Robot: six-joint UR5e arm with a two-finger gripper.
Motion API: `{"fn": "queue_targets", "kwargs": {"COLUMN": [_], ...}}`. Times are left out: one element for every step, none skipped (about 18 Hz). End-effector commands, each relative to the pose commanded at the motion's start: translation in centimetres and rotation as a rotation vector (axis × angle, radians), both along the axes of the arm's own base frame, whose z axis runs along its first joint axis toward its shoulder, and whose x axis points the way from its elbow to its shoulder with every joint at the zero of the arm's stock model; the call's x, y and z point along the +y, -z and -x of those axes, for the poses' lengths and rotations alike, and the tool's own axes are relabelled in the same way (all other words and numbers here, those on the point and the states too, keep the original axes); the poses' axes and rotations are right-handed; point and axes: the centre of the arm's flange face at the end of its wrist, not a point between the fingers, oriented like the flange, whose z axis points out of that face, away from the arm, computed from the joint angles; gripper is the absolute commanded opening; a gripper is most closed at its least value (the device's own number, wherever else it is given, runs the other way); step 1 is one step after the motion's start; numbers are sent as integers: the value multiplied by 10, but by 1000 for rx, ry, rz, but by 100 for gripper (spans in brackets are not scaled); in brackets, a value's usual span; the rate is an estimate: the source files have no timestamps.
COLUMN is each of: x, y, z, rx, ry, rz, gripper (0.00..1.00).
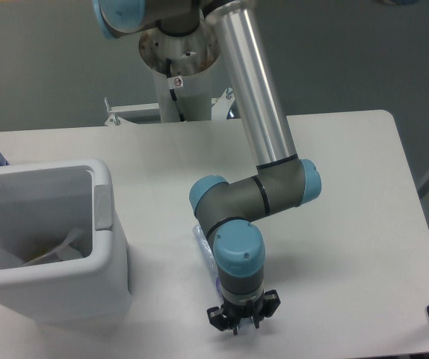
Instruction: Place the trash in the trash can
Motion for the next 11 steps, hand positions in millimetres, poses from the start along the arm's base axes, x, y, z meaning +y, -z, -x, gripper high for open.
{"fn": "queue_targets", "kwargs": {"x": [0, 0, 0, 1, 2, 2, 2, 1, 1, 1, 1], "y": [0, -1, -1, 0, -3, -2, -2, -2, -2, -2, -2], "z": [0, 0, 0, 1, 2, 2, 2, 1, 1, 1, 1], "rx": [0, 1, 1, 1, 6, 6, 5, 6, 6, 6, 6], "ry": [0, 0, 0, 0, 4, 9, 13, 15, 15, 15, 15], "rz": [0, -1, -1, -1, -5, -3, -1, -1, -1, -1, -1], "gripper": [51, 51, 51, 51, 51, 51, 51, 51, 51, 51, 49]}}
